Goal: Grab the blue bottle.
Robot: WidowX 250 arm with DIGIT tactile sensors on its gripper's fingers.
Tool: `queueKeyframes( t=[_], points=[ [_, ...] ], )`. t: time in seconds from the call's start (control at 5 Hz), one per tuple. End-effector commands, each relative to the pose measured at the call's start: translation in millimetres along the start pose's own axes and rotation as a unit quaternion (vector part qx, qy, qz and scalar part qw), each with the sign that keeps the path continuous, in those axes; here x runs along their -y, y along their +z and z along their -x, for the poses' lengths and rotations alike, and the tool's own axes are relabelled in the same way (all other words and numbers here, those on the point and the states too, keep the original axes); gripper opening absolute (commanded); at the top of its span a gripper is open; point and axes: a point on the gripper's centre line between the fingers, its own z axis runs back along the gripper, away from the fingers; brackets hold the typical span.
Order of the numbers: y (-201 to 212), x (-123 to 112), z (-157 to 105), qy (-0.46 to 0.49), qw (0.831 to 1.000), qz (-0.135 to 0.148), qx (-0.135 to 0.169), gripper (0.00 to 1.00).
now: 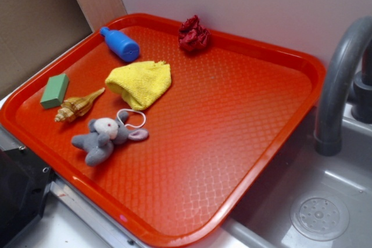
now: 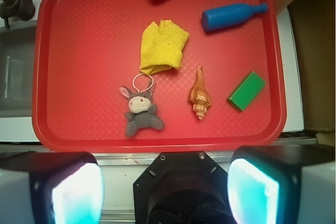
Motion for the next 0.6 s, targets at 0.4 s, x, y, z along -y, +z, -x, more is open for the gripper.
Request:
queueKeyframes(
  t=[0.4],
  points=[
    [-32,-11,-58,0.155,0.981,-0.073,0.087,1.0]
  ],
)
